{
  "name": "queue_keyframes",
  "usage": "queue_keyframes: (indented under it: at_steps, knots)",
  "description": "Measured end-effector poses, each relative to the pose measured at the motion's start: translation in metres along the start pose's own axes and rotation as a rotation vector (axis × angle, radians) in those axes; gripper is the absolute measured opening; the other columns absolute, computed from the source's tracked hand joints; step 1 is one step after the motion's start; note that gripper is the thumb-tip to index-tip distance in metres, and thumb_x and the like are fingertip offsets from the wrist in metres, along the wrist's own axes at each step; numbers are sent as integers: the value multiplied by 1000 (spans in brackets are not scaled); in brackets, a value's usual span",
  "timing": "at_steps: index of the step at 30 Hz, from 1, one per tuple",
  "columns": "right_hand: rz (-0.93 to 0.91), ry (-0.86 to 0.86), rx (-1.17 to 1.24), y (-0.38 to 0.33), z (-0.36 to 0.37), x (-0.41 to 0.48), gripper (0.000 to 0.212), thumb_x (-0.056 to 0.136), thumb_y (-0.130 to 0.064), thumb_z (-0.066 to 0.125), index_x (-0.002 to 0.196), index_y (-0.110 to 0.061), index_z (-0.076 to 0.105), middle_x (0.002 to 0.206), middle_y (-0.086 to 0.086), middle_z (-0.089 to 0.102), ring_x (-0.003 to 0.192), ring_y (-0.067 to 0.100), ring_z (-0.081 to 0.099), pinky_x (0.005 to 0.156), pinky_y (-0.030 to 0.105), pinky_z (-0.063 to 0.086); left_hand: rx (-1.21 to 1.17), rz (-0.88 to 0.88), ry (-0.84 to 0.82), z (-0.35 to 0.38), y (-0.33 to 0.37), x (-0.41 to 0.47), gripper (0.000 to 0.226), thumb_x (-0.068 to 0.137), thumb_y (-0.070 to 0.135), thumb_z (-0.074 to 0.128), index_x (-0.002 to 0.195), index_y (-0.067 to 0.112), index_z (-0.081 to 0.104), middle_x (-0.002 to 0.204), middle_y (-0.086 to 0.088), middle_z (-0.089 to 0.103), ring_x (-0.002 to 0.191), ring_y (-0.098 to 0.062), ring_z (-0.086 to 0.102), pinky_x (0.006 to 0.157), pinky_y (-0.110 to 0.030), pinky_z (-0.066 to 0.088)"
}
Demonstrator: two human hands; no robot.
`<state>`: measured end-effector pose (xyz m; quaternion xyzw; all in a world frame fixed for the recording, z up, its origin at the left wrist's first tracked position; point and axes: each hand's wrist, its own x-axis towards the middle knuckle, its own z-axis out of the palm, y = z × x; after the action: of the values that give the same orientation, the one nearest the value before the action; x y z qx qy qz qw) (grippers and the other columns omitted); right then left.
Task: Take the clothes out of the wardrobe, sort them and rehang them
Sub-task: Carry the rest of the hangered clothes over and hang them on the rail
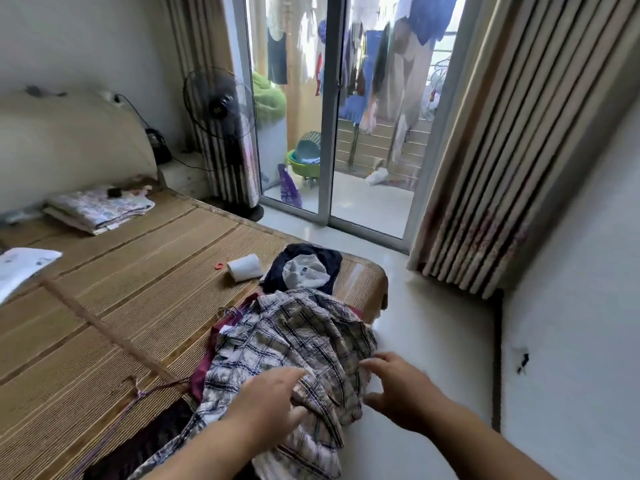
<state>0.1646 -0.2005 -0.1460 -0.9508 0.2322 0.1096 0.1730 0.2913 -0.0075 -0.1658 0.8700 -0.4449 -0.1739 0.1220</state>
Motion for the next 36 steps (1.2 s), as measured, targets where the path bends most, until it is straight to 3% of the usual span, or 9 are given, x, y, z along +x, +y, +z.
queue_keyframes:
  at_steps: [4,11,17,24,30,33,36]
  knots:
    - [-114,-39,-24,12,-20,86,60,83,-43,61,139,-37,38,150,-4,31,133,19,38,106,36,37,-52,-167,3,-8,-25,48,63,91,43,50,147,29,26,154,10,25,139,-8,26,115,-30,23]
    - [-276,-167,-93,10,-17,232,61,81,-46,64,136,-41,39,148,-4,33,128,19,42,106,43,39,-169,-395,28,-5,-89,141,62,87,42,53,144,34,30,152,10,28,135,-9,33,106,-27,31]
    - [-361,-246,-121,5,-31,375,55,83,-39,59,135,-40,41,141,-5,40,122,17,48,99,36,45,-256,-522,17,-15,-143,246,65,83,40,54,144,33,33,153,7,29,138,-11,30,113,-34,27]
    - [-494,-407,-121,-30,-14,494,58,86,-36,61,140,-32,39,140,-1,43,121,18,49,102,33,43,-377,-735,80,-25,-191,307,59,83,37,56,140,33,41,148,5,37,131,-13,40,111,-30,33]
    - [-711,-596,-278,-61,12,587,58,86,-27,57,141,-30,38,143,2,42,126,23,46,106,35,40,-469,-1056,218,-7,-208,330,54,82,41,58,135,44,44,140,13,46,114,-5,52,90,-17,41]
    - [-803,-640,-390,-76,27,631,60,86,-30,56,142,-34,34,139,6,43,122,27,49,100,38,44,-546,-1123,251,14,-217,352,55,87,39,58,139,40,40,146,13,37,126,-1,40,105,-17,29]
    - [-870,-642,-422,-92,47,662,64,86,-28,55,143,-39,27,135,8,46,115,30,54,95,35,46,-590,-1151,236,30,-230,371,56,90,32,54,141,42,35,150,12,31,128,-5,39,108,-21,26]
